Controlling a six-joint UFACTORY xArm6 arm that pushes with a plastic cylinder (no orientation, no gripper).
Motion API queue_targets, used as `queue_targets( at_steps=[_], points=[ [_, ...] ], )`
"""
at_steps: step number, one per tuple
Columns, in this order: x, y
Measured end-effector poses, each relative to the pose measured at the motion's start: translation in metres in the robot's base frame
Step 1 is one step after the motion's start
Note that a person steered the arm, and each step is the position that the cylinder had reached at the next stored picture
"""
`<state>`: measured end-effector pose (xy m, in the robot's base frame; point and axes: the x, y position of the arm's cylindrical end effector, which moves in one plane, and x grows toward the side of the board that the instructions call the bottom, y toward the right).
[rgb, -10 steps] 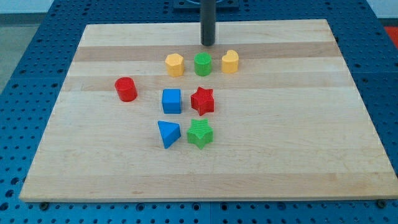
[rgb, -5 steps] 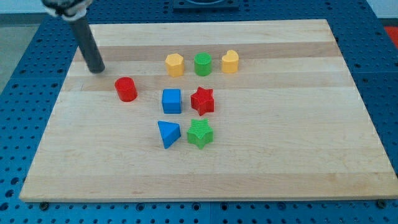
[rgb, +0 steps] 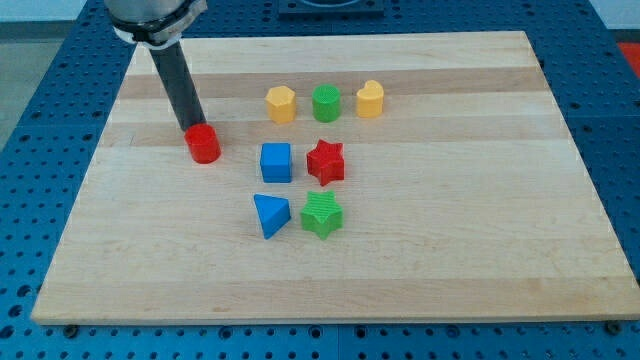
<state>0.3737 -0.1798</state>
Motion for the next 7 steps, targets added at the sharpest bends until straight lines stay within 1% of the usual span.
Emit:
queue_targets(
  at_steps=[1,2,4,5,6,7],
  points=[
    [0.0,0.008],
    [0.023,0.018],
    [0.11,0.018],
    [0.147,0.018],
    [0.152,0.018],
    [0.158,-0.024]
  ],
)
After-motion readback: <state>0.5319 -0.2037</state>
